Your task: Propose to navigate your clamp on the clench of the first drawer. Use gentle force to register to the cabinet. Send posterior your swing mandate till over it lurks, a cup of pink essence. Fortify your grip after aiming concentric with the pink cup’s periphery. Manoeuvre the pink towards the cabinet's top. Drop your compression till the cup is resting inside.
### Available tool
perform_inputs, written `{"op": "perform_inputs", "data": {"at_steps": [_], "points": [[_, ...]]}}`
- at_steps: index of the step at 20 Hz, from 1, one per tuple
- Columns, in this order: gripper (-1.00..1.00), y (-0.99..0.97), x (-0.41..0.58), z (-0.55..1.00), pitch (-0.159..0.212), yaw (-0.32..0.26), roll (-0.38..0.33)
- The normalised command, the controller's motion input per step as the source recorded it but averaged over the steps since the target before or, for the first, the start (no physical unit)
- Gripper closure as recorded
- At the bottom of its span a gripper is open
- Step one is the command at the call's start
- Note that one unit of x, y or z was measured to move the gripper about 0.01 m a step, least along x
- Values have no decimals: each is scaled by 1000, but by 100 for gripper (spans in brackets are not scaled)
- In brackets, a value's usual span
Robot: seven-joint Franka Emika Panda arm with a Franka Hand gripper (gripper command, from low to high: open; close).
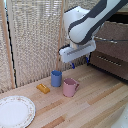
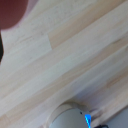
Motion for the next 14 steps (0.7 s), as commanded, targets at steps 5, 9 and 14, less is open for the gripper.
{"op": "perform_inputs", "data": {"at_steps": [5, 9, 14], "points": [[-100, 7, 346, -281, 91, 85, -10], [-100, -89, 151, -237, 117, 253, -15], [-100, -75, 0, -131, 47, 363, -25]]}}
